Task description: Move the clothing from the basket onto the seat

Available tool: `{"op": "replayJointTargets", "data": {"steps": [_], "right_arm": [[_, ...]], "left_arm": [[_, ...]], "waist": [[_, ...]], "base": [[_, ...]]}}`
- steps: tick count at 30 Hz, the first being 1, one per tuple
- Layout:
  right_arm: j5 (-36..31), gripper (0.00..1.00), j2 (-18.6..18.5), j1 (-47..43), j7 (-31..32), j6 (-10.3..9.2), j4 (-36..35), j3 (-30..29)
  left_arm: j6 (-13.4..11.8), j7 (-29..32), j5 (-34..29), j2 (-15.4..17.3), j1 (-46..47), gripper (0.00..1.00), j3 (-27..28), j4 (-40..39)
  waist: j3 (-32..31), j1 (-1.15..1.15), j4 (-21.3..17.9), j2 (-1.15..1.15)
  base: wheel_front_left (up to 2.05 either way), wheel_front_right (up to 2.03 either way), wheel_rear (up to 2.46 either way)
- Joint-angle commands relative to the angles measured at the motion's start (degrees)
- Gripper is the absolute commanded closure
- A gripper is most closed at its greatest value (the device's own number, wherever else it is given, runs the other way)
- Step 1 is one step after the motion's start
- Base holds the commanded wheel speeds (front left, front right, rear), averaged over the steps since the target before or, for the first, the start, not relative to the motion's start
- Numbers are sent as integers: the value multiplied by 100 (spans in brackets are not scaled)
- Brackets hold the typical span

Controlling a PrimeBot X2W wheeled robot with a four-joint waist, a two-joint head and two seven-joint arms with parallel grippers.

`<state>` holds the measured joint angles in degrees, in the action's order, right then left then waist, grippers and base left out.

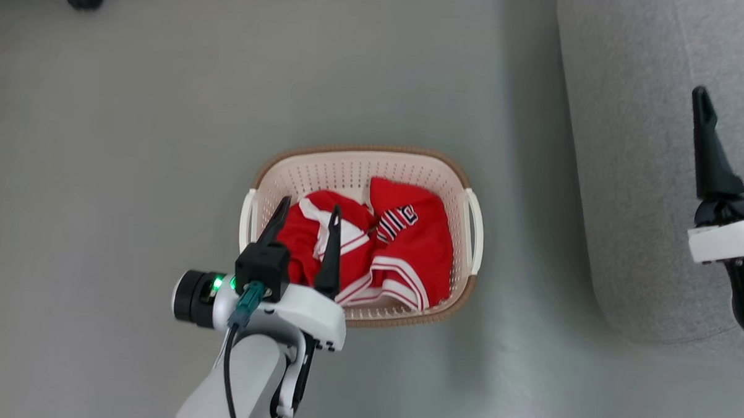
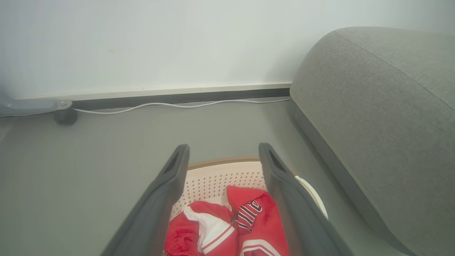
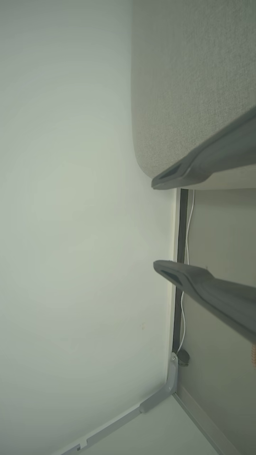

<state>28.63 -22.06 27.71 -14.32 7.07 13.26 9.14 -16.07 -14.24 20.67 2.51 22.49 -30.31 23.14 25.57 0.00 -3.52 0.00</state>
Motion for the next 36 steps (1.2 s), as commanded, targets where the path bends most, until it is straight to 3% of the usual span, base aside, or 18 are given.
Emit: {"op": "replayJointTargets", "data": {"steps": [1, 14, 21, 29, 36], "right_arm": [[63, 0, -159, 81, -68, 42, -216, 22], [183, 0, -336, 556, -68, 42, -862, -28], [268, 0, -382, 770, -68, 42, -1226, 117], [314, 0, -340, 954, -68, 42, -1573, 301], [351, 0, -275, 994, -68, 42, -1659, 394]], "left_arm": [[-71, -76, 48, 37, 246, 0, 58, -80], [-228, -76, 341, 37, 1291, 0, -723, 317], [-142, -76, 536, 37, 1925, 0, -1249, 1109], [-44, -76, 1134, 37, 2789, 0, -2078, 2542], [-169, 33, 2039, 37, 3297, 0, -2618, 3148]], "waist": [[456, 0, -49, 0], [1619, 0, -94, 0], [2081, 0, -208, 0], [2446, 0, -368, 0], [2585, 0, -478, 0]], "base": [[0, 0, 0], [0, 0, 0], [0, 0, 0], [0, 0, 0], [0, 0, 0]]}}
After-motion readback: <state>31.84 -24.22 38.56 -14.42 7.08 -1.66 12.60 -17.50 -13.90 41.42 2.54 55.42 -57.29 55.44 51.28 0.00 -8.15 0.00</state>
